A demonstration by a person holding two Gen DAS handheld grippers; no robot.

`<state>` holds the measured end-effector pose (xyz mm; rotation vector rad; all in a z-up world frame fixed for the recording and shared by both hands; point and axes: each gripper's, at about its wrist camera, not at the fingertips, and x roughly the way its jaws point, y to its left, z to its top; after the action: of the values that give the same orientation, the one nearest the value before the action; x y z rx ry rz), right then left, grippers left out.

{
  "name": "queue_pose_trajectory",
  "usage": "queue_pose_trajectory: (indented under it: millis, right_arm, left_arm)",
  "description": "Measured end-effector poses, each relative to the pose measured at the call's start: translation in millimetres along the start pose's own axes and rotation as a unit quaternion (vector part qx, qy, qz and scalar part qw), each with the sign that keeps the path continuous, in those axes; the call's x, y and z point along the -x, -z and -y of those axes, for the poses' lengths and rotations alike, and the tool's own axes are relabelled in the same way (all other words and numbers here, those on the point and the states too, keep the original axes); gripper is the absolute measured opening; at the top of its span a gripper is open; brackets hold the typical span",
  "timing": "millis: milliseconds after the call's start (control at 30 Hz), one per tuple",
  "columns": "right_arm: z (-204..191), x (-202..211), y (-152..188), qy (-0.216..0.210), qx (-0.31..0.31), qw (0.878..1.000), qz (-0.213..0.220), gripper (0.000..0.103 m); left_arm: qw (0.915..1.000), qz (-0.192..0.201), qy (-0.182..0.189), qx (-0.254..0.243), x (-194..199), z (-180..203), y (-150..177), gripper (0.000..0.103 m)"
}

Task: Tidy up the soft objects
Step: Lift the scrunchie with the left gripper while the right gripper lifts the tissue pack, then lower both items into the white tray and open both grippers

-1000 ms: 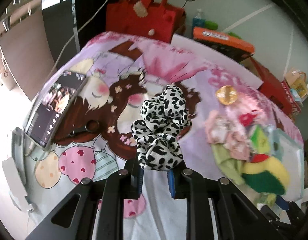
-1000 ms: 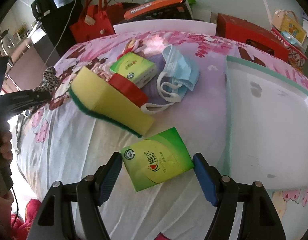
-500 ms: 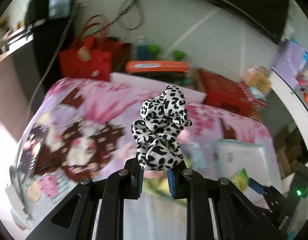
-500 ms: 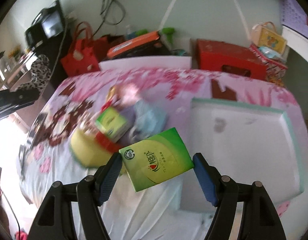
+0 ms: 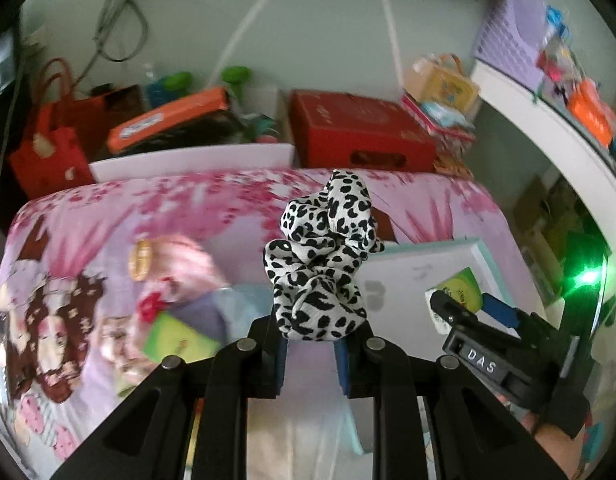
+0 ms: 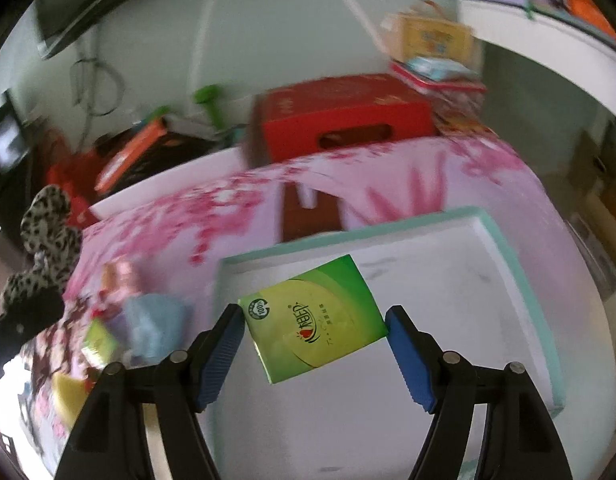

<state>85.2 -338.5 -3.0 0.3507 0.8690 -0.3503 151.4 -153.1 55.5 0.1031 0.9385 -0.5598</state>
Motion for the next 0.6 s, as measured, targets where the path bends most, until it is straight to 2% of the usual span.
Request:
queue_pose_trajectory:
  millis: [133, 233, 400, 600]
  right_arm:
    - [43, -16, -1, 0.050, -0.034, 0.998, -0.019, 0.075]
    - [72, -20, 1, 0.071, -0.058, 0.995, -0.026, 0.075]
    - [106, -25, 5, 0.083, -0.099, 0.991, -0.039, 0.075]
    - [107, -28, 2, 0.079, -0.098, 0.991, -0.043, 0.076]
  left_arm:
    - [0.9997, -0.018, 0.009, -0.017, -26, 27, 0, 0.021]
    - [0.9990, -0.032, 0.012, -0.027, -46, 45, 2, 0.022]
    - [0.9973, -0.058, 0.014, -0.042, -76, 68, 7, 0.022]
    - [0.9950, -0.084, 0.015, -0.052, -103, 86, 12, 0.025]
